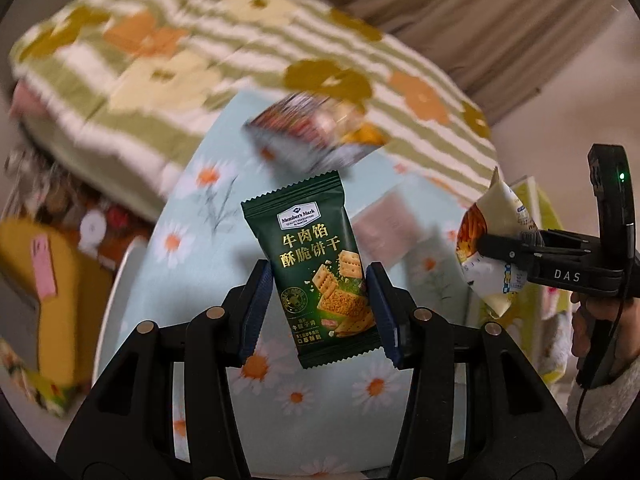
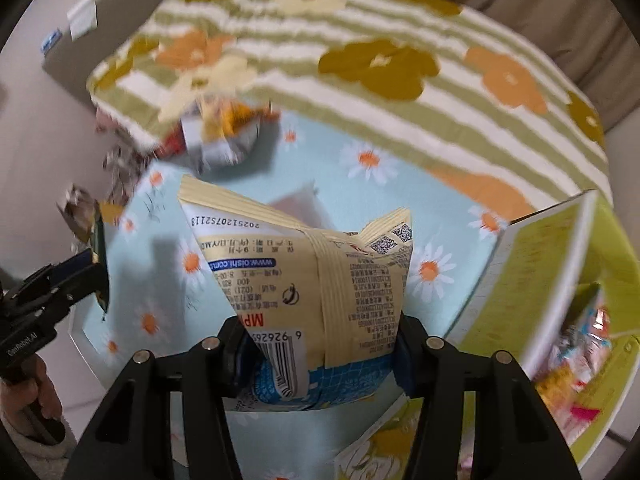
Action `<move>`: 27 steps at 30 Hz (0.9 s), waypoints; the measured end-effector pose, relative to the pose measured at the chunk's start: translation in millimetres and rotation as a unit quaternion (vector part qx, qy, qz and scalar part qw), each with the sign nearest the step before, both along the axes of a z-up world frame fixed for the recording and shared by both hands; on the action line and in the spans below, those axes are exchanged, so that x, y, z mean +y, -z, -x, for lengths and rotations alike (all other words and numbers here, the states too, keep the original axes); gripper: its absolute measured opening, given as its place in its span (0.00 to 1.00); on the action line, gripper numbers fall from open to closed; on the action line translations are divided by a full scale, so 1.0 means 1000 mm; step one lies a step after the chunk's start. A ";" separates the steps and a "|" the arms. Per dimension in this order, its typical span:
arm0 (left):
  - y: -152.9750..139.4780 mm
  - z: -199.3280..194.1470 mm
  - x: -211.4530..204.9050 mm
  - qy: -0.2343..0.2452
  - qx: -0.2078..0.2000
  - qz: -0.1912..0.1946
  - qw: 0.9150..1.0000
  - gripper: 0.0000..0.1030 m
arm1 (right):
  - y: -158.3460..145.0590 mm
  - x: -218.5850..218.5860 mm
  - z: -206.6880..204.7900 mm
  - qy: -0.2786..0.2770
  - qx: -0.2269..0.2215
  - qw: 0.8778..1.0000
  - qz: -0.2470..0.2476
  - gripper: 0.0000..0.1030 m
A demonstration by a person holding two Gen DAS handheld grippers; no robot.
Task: Organize snacks
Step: 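Carry both held snacks over the cardboard box and open both grippers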
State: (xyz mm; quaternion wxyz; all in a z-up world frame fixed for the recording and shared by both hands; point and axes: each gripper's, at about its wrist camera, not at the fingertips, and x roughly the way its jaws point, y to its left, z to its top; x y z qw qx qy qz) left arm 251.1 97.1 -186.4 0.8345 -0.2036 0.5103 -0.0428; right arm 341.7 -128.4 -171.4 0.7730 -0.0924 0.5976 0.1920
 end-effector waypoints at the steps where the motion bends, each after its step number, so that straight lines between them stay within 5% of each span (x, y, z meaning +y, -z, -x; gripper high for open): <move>1: -0.009 -0.004 -0.005 0.016 -0.012 -0.003 1.000 0.44 | -0.011 -0.003 0.005 0.012 -0.013 1.000 -0.007 0.49; 6: -0.054 -0.026 -0.040 0.099 -0.063 -0.003 0.993 0.44 | -0.055 -0.041 0.023 0.077 -0.068 0.994 -0.033 0.49; 16: -0.128 -0.050 -0.166 0.226 -0.157 -0.032 0.961 0.44 | -0.104 -0.146 0.066 0.167 -0.136 0.975 -0.049 0.49; 27: -0.115 -0.065 -0.321 0.272 -0.124 -0.008 0.954 0.44 | -0.096 -0.271 0.083 0.200 -0.130 0.968 -0.075 0.49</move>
